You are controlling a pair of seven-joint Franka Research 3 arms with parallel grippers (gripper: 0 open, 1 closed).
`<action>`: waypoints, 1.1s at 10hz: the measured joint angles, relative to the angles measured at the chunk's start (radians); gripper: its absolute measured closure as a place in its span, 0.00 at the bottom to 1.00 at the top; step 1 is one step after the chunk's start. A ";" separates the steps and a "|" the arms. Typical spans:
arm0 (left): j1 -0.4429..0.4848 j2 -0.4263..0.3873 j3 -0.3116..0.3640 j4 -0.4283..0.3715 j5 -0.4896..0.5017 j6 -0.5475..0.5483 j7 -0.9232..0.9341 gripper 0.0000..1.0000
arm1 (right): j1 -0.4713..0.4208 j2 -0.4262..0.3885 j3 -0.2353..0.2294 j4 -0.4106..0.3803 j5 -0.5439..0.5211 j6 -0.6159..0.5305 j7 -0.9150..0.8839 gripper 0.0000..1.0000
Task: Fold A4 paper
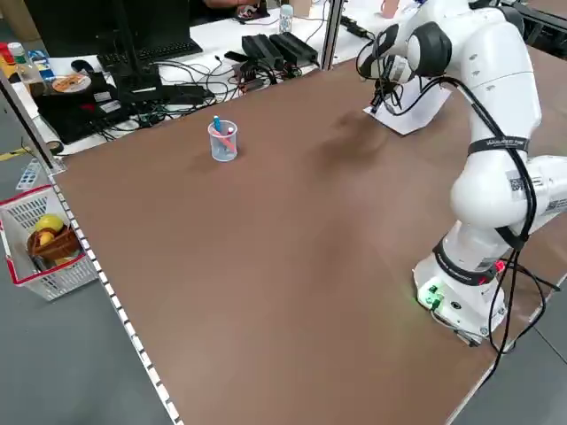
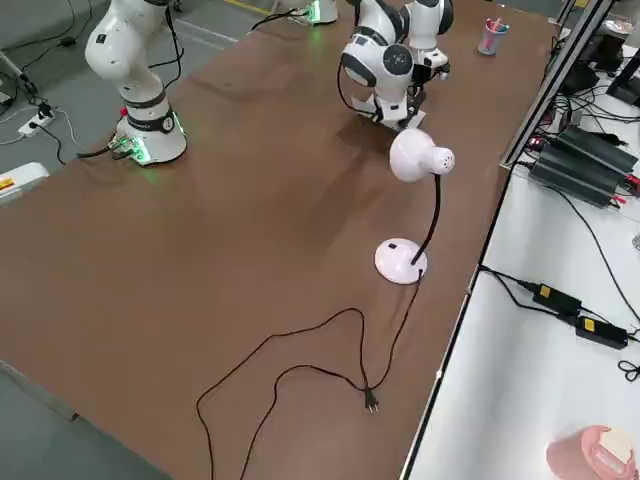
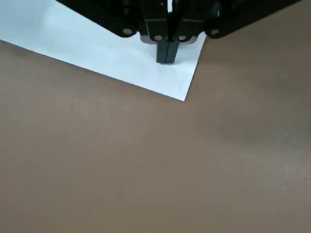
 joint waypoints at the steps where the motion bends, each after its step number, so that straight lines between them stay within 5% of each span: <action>1: 0.000 0.000 0.000 0.000 0.000 0.000 0.000 0.99 | 0.000 -0.004 0.001 0.008 0.000 0.000 0.000 0.98; 11: 0.001 0.000 -0.001 -0.001 0.000 0.001 0.000 0.99 | 0.014 -0.007 0.009 0.022 0.082 -0.001 0.001 0.98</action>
